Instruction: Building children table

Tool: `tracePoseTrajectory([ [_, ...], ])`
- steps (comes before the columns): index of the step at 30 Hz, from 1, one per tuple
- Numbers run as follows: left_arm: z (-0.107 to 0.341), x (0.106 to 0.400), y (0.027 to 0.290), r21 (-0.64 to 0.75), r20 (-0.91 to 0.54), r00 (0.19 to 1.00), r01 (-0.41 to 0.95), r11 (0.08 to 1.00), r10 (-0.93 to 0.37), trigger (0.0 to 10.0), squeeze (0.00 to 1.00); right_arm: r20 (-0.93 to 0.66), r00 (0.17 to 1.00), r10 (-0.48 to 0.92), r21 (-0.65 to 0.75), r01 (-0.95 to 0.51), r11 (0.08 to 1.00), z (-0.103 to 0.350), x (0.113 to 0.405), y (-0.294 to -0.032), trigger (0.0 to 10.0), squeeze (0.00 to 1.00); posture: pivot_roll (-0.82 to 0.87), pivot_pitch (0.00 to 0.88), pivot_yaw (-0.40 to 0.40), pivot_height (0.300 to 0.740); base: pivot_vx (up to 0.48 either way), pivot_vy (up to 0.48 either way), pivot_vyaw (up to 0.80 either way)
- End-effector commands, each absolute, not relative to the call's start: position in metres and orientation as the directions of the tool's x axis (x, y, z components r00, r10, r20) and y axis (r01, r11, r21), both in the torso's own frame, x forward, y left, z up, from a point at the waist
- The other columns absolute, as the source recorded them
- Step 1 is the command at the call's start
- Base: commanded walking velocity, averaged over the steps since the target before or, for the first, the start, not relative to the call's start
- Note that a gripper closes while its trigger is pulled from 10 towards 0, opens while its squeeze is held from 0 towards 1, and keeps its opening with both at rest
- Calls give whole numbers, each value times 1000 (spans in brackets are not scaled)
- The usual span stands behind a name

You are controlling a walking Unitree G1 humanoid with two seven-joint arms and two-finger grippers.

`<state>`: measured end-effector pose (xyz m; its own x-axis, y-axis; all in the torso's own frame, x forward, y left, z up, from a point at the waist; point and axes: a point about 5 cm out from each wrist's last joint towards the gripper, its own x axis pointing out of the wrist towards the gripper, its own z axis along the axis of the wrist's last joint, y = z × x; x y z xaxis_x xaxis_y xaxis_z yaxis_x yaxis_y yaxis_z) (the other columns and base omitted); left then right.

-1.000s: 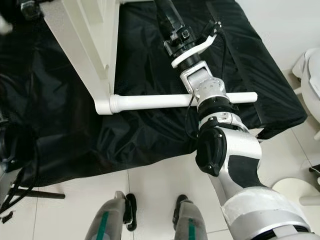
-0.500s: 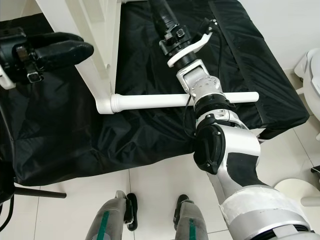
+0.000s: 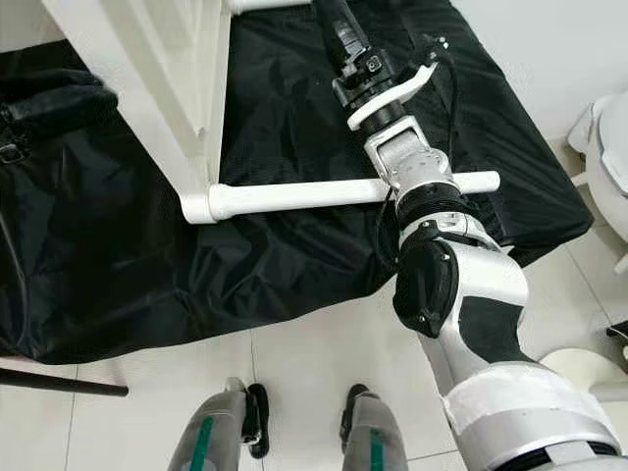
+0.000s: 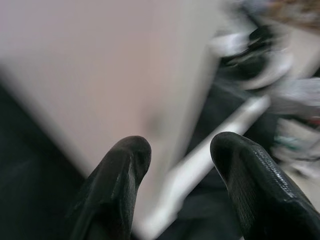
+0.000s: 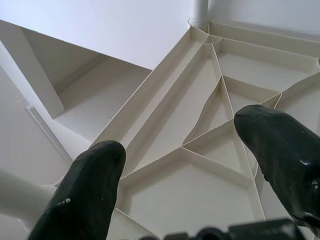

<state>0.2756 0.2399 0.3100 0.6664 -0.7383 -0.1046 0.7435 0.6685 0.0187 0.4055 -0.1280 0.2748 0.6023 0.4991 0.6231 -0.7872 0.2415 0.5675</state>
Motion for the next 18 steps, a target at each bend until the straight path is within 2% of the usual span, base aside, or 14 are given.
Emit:
tracePoseTrajectory([
  [1,299,281,247,47,-172,686,722,690,-707,10000,0,606,613,507,575,-778,253,269,405,-129,10000,0,15,92,107,740,0,0,0],
  [3,289,289,250,68,-224,699,707,704,-679,10000,0,593,631,500,581,-765,277,264,405,-137,10000,0,14,89,105,740,0,0,0],
  [12,277,308,247,118,-264,710,696,709,-653,10000,0,569,662,488,588,-742,321,255,404,-149,10000,0,2,76,103,740,0,0,0],
  [13,263,326,250,93,-263,771,619,780,-580,10000,0,549,693,468,600,-716,356,247,404,-154,10000,0,4,60,93,740,0,0,0],
  [16,259,333,251,92,-258,801,577,811,-540,10000,0,543,703,459,604,-707,369,244,404,-156,10000,0,6,53,87,740,0,0,0],
  [17,251,342,256,37,-251,838,508,860,-484,10000,0,531,721,445,609,-690,392,239,404,-159,10000,0,12,33,72,740,0,0,0],
  [18,251,342,256,37,-251,838,508,860,-484,10000,0,531,721,445,609,-690,392,239,404,-159,10000,0,12,33,72,740,0,0,0],
])
